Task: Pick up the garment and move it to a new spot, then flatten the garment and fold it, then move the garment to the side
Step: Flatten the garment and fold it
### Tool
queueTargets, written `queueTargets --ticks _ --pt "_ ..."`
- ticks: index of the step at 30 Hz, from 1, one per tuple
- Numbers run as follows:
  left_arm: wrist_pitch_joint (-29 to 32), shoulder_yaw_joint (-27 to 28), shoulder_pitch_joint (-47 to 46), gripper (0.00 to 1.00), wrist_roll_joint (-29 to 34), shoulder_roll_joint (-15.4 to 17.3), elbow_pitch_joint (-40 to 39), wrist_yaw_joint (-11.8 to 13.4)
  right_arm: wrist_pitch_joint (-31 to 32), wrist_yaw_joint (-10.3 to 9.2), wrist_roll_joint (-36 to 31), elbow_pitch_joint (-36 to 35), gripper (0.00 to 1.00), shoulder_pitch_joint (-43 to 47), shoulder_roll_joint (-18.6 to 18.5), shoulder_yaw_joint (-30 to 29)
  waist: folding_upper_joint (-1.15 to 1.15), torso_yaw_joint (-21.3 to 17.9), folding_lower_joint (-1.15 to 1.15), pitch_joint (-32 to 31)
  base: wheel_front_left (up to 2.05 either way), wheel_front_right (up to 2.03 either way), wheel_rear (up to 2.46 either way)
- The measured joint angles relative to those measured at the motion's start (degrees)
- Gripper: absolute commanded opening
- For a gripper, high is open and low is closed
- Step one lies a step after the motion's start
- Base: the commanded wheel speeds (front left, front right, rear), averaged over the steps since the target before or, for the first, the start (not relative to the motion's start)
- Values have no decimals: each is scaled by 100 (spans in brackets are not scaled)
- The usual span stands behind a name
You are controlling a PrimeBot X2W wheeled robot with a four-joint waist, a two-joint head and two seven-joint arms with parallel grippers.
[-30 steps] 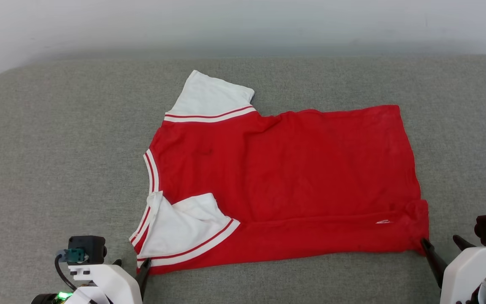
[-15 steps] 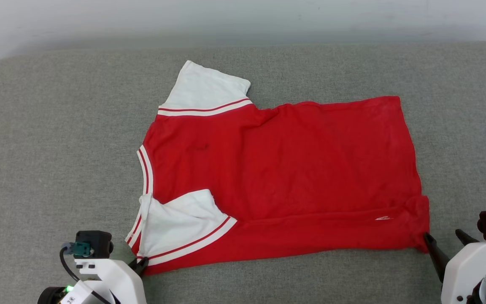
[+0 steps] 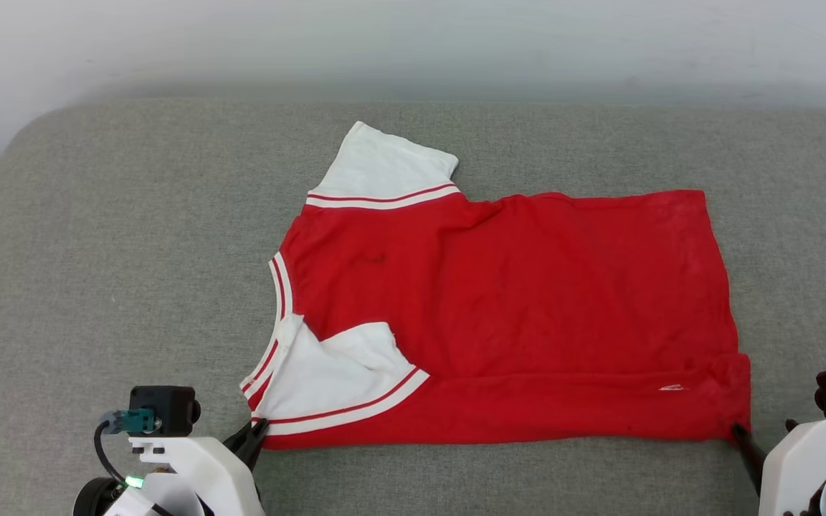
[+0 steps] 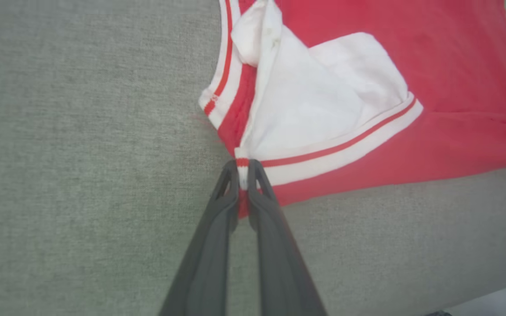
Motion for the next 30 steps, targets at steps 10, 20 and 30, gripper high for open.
queueTargets --ticks 10,20,30 --pt "137 -30 64 0 151 208 -965 236 279 0 -127 754 100 -269 205 -190 0 246 0 84 0 0 0" --pt "235 -115 63 0 172 220 -1063 264 396 -12 105 1180 43 -393 207 -34 0 359 0 244 0 0 0" --pt "274 -154 87 0 140 226 -884 219 243 4 193 1347 0 -487 92 -37 0 335 0 122 0 0 0"
